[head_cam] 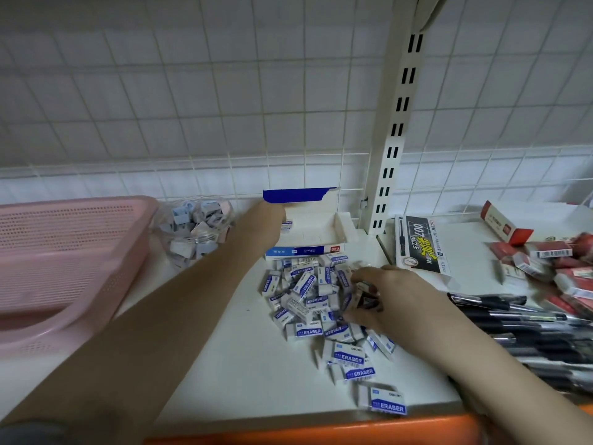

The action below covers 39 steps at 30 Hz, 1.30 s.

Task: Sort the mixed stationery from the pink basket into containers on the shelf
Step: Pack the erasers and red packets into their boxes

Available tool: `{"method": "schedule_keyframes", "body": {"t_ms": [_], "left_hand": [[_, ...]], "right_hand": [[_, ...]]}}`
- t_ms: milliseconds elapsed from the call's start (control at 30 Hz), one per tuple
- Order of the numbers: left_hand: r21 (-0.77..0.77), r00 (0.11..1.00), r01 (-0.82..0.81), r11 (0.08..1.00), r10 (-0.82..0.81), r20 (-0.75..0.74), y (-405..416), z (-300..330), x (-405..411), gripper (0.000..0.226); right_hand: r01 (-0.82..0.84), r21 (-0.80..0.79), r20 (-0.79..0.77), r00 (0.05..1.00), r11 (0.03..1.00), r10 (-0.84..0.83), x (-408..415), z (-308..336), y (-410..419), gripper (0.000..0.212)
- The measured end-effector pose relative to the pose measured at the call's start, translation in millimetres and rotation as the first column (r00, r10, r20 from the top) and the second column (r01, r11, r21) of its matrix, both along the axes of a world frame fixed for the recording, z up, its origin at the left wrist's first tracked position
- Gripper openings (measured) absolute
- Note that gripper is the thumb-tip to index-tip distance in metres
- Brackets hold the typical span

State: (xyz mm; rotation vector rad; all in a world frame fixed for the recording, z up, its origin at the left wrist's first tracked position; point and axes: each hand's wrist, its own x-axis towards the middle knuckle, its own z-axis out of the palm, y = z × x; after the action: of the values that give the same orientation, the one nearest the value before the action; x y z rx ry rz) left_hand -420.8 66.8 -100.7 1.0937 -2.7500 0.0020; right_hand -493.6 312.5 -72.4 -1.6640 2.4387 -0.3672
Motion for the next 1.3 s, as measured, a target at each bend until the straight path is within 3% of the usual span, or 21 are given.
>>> {"method": "schedule_keyframes", "body": {"t_ms": [100, 200, 333, 467, 567, 667, 767, 900, 1067, 1200, 1300], "left_hand": [[0.101, 0.997, 0.004, 0.995, 0.004, -0.076, 13.5, 5.7, 9.8, 0.031], [0.070, 0.977, 0.047, 0.996, -0.031, -0.213, 44.5, 15.0, 27.9, 0.030], [0.072, 0.948, 0.042, 0.997, -0.017, -0.317, 77.4, 20.5, 49.5, 0.027], [0.244, 0.969, -0.010, 0.970, 0.069, -0.235, 85.7, 14.1, 60.0, 0.027], [0.336, 0.993, -0.028, 0.941, 0.064, -0.095, 85.4, 6.3, 60.4, 0.035], [0.429, 0.993, 0.011, 0.903, 0.041, -0.112, 83.7, 4.2, 60.7, 0.039], [0.445, 0.991, 0.009, 0.896, 0.052, -0.125, 83.5, 6.6, 65.0, 0.042], [0.479, 0.991, -0.028, 0.877, 0.089, -0.103, 83.6, 7.2, 67.7, 0.044], [0.483, 0.979, -0.131, 0.865, 0.189, -0.072, 88.6, 5.7, 73.5, 0.046], [0.464, 0.968, -0.163, 0.871, 0.231, -0.094, 92.8, 2.3, 80.0, 0.035], [0.408, 0.955, -0.166, 0.898, 0.249, -0.159, 95.7, -4.1, 87.9, 0.027]], "right_hand": [[0.026, -0.037, 0.149, 0.989, 0.999, -0.020, -3.7, 0.6, 3.4, 0.046], [0.035, -0.031, 0.238, 0.971, 0.999, -0.027, -10.1, 1.4, 10.6, 0.042], [0.025, 0.004, 0.225, 0.974, 1.000, -0.025, -18.7, 1.4, 13.6, 0.043], [0.015, -0.007, 0.226, 0.974, 1.000, -0.013, -25.4, -3.0, 10.2, 0.029], [0.003, -0.102, 0.347, 0.937, 0.995, 0.033, -33.8, -3.7, 9.8, 0.017], [0.017, -0.193, 0.547, 0.832, 0.981, 0.094, -35.7, -2.3, 9.5, 0.032], [-0.035, -0.195, 0.622, 0.768, 0.980, 0.151, -33.4, -4.4, 7.0, 0.047], [-0.017, -0.231, 0.695, 0.697, 0.973, 0.177, -29.5, -0.1, -1.9, 0.029], [-0.002, -0.347, 0.605, 0.764, 0.938, 0.225, -29.9, 9.0, -35.1, 0.027], [-0.006, -0.341, 0.622, 0.748, 0.940, 0.230, -28.4, 5.9, -74.3, 0.005], [-0.023, -0.289, 0.542, 0.820, 0.957, 0.183, -30.2, -0.6, -104.2, 0.008]]}}
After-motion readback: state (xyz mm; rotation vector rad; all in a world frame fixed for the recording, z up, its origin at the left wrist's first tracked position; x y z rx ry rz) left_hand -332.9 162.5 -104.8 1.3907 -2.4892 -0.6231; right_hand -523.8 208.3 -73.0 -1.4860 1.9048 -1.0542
